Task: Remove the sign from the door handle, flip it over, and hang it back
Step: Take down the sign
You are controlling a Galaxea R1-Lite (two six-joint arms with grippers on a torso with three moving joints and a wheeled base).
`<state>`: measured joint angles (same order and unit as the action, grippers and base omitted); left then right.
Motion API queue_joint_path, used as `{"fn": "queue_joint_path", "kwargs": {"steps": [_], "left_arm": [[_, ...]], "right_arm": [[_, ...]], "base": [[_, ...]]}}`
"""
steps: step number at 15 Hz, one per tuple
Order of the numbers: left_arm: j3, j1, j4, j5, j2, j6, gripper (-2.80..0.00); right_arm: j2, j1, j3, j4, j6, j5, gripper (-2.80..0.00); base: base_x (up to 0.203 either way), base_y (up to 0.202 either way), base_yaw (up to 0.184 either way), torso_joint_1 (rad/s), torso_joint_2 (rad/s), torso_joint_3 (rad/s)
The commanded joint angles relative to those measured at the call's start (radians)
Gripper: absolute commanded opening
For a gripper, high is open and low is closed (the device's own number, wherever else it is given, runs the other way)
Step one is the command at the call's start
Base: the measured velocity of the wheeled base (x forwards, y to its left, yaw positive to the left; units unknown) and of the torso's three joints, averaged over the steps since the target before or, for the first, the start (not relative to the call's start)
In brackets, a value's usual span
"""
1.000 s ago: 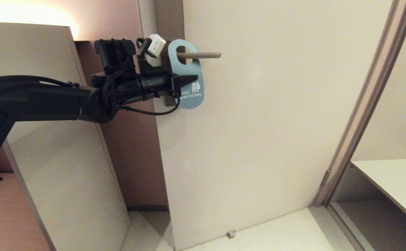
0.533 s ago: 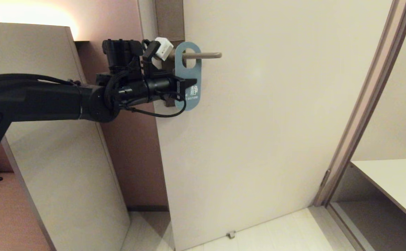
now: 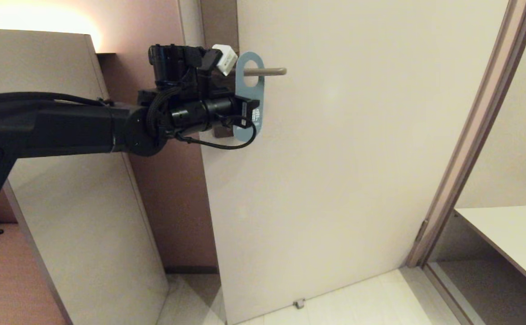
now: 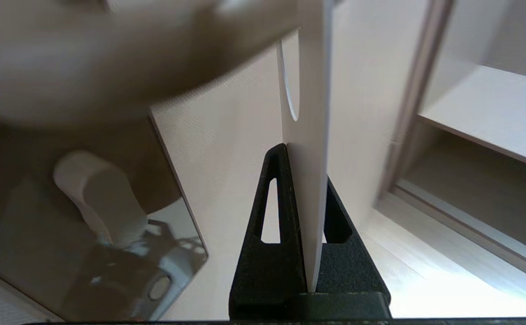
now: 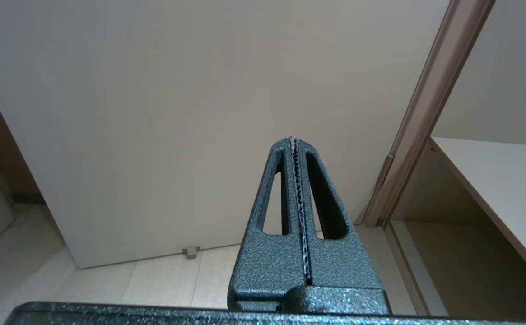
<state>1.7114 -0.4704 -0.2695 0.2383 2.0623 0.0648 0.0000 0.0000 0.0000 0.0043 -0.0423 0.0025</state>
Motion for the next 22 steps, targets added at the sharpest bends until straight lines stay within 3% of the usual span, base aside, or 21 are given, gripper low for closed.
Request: {"fn": "queue_joint_path", "kwargs": {"steps": [1, 4, 10, 15, 22], "left_arm": [[0.021, -0.013, 0.014, -0.042, 0.014, 0.030, -2.80], [0.047, -0.037, 0.026, -0.124, 0.036, 0.055, -2.80], [0.126, -0.050, 0.033, -0.203, 0.099, 0.073, -2.80], [0.209, -0.097, 0.083, -0.226, 0.123, 0.081, -2.80], [0.221, -0.117, 0.090, -0.245, 0.149, 0.079, -2.80]], "right_arm": [[0.000, 0.000, 0.000, 0.000, -0.001, 0.001, -2.80], [0.000, 0.000, 0.000, 0.000, -0.001, 0.001, -2.80], [0.000, 0.000, 0.000, 0.000, -0.001, 0.001, -2.80], [0.000, 0.000, 0.000, 0.000, -0.001, 0.001, -2.80], [0.000, 0.000, 0.000, 0.000, -0.001, 0.001, -2.80]], "base": [[0.000, 0.000, 0.000, 0.000, 0.00, 0.000], [0.000, 0.000, 0.000, 0.000, 0.00, 0.000], [0.000, 0.000, 0.000, 0.000, 0.00, 0.000], [0.000, 0.000, 0.000, 0.000, 0.00, 0.000], [0.000, 0.000, 0.000, 0.000, 0.00, 0.000]]}}
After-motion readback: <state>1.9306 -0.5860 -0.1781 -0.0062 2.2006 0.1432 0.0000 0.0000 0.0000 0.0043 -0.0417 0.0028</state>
